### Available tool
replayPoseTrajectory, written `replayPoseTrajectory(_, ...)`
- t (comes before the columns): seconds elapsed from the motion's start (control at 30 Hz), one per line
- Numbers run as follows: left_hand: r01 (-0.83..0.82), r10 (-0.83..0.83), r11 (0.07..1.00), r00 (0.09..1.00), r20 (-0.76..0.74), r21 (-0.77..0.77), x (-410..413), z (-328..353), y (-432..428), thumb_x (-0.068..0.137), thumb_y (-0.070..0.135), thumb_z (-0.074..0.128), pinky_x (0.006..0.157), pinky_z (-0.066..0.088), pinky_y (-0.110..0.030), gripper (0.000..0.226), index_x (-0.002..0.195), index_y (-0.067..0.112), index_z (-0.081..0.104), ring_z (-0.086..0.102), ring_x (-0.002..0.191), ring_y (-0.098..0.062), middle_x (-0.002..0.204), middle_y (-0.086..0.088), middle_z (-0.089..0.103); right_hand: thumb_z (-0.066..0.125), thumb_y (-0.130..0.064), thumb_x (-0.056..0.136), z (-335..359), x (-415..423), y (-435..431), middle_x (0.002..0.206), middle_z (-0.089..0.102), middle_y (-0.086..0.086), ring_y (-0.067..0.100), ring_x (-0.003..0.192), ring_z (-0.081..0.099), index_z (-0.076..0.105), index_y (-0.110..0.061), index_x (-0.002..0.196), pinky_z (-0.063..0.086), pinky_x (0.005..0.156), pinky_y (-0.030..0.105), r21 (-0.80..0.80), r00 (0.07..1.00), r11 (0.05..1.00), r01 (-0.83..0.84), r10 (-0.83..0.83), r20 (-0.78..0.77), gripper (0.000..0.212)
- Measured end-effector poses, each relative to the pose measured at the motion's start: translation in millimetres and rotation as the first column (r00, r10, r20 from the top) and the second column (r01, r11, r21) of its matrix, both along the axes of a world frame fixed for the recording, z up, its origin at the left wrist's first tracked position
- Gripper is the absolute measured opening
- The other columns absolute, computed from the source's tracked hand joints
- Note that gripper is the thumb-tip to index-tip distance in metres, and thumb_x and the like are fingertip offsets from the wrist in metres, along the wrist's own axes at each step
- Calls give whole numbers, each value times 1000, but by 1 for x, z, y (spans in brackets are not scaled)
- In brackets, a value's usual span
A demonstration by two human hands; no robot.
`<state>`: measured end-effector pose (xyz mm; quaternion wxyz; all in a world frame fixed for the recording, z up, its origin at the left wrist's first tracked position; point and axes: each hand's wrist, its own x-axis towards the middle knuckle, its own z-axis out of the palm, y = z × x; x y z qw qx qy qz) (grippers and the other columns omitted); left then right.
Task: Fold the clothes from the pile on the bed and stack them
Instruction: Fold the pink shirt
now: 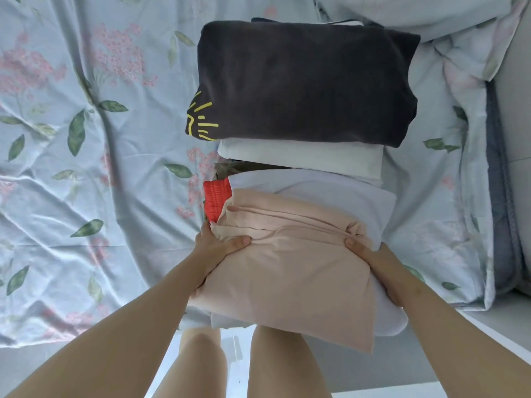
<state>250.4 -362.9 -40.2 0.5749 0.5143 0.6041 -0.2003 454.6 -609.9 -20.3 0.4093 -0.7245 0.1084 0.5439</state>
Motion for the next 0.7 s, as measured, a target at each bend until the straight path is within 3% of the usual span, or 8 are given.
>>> replayPoseTrajectory(0.13, -104, 121, 990, 973, 198, -96, -3, -1, 2, 36, 54, 92, 92, 53, -43, 110, 131, 27, 43, 63, 107, -20, 124, -1, 62, 79, -62, 46, -1, 6, 6, 118, 65, -9, 13, 105, 63, 51, -31, 131, 47, 95, 35, 6, 999, 999, -39, 39, 27, 95)
replayPoseTrajectory(0.27, -84, 62, 994, 961, 268, 71, 1, -3, 5, 42, 54, 90, 88, 54, -43, 91, 119, 23, 53, 66, 102, -18, 112, 0, 67, 79, -52, 49, 1, 17, 22, 112, 68, -8, 10, 99, 65, 56, -30, 121, 49, 77, 24, 94, 998, 995, -36, 31, 59, 79)
replayPoseTrajectory(0.37, -47, 9, 990, 961, 278, 132, 9, -4, 10, 38, 61, 89, 92, 52, -46, 97, 119, 20, 54, 63, 106, -20, 117, -2, 64, 79, -54, 47, -2, 20, 25, 113, 68, -7, 11, 101, 66, 56, -28, 124, 50, 80, 26, 98, 998, 995, -11, 4, 70, 84)
replayPoseTrajectory(0.43, -54, 30, 992, 978, 204, 114, 11, -4, 11, 34, 68, 85, 97, 48, -44, 109, 126, 25, 45, 56, 113, -19, 127, 0, 54, 81, -55, 48, -8, 17, 22, 116, 67, -4, 14, 103, 66, 54, -26, 128, 51, 85, 31, 84, 998, 996, 4, -9, 58, 89)
replayPoseTrajectory(0.5, -79, 68, 994, 987, 148, 73, 12, -1, 11, 38, 65, 84, 98, 46, -41, 116, 134, 26, 33, 52, 116, -18, 132, 3, 46, 82, -55, 47, -10, 15, 18, 116, 68, 0, 17, 101, 67, 54, -23, 128, 53, 83, 32, 59, 999, 998, 31, -34, 41, 92)
replayPoseTrajectory(0.57, -138, 136, 991, 977, 165, 0, 11, 3, 10, 55, 50, 85, 87, 49, -31, 98, 132, 25, 29, 54, 107, -14, 126, 5, 48, 81, -56, 47, -8, 13, 16, 113, 69, 1, 18, 99, 68, 54, -23, 129, 53, 77, 30, 52, 999, 998, 34, -35, 5, 93)
replayPoseTrajectory(0.7, -59, 123, 960, 967, 222, -273, 9, 12, 12, 62, 42, 83, 81, 54, -31, 62, 115, 29, 54, 66, 99, -16, 114, 1, 66, 82, -50, 59, -4, 9, 10, 112, 69, 5, 22, 99, 67, 51, -23, 131, 51, 77, 31, 3, 992, 1000, 26, -25, -123, 83)
